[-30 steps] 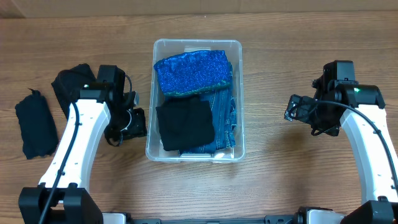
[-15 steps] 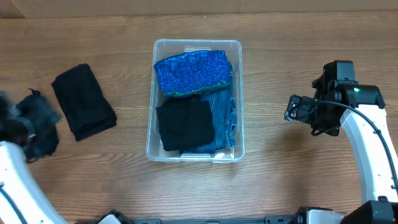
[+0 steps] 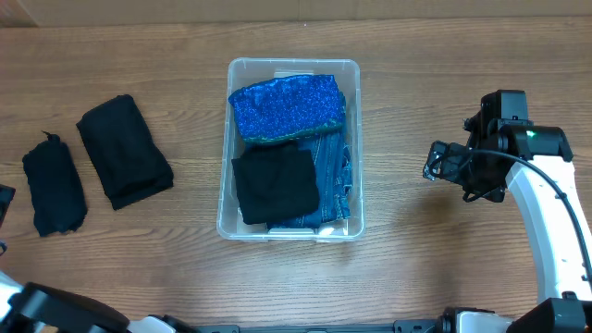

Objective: Pack container
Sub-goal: 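Move the left gripper to the second black cloth and grasp it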

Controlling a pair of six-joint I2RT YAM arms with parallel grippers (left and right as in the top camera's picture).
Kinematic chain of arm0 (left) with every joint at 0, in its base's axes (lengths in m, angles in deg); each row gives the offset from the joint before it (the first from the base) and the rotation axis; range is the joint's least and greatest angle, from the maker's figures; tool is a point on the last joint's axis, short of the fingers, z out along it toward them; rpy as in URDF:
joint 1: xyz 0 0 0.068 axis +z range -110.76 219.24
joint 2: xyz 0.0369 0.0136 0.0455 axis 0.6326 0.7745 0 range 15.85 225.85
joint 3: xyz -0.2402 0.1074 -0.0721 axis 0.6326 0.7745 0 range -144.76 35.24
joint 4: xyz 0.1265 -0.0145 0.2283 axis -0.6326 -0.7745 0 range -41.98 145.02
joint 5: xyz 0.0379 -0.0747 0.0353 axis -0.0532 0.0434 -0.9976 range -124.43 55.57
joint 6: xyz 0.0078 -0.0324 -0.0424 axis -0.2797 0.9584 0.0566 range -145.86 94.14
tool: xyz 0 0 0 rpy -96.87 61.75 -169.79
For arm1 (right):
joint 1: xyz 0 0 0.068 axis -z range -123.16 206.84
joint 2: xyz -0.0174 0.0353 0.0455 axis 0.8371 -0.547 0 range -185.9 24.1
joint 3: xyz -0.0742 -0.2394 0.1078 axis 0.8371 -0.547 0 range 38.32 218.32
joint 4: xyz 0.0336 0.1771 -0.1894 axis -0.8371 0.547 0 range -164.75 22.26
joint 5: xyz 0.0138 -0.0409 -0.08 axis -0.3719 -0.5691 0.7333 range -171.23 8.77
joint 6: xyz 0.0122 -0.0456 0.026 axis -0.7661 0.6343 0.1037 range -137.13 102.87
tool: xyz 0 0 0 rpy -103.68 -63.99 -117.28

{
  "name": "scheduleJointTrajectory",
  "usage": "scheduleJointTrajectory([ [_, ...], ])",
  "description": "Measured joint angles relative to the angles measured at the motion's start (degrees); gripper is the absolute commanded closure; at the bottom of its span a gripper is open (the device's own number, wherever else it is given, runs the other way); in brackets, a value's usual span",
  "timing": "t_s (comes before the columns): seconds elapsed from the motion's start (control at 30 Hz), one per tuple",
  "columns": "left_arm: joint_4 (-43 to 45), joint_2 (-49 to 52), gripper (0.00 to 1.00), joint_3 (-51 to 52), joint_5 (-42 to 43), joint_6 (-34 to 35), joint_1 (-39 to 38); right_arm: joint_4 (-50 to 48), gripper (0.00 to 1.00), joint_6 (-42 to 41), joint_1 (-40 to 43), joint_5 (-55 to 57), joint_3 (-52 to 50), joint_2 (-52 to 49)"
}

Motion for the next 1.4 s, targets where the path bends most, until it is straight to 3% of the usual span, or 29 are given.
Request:
scheduleJointTrajectory([
  [0.27,4.68,11.32,0.00,0.00,-0.39,-9.29,0.07,-0.04,0.00,0.15,0.00,0.00,0.00,0.00],
  [0.53,8.31,19.61,0.00,0.02,6.10,-18.43,0.07,0.13,0.00,0.20,0.00,-0.02,0.00,0.00],
  [1.0,11.47,27.06,0.01,-0.63,16.15,-24.72,0.09,1.14,0.00,0.17,0.00,-0.02,0.00,0.00],
  [1.13,11.76,27.96,0.12,-1.20,19.30,-25.16,0.11,1.16,0.00,0.20,0.00,-0.02,0.00,0.00],
  [1.27,12.07,28.92,0.36,-1.29,22.29,-25.51,0.11,1.46,0.00,0.20,0.00,-0.02,0.00,0.00],
  [1.4,11.91,29.97,0.46,-1.27,24.65,-25.53,0.11,1.53,0.00,0.17,0.00,0.00,0.00,0.00],
])
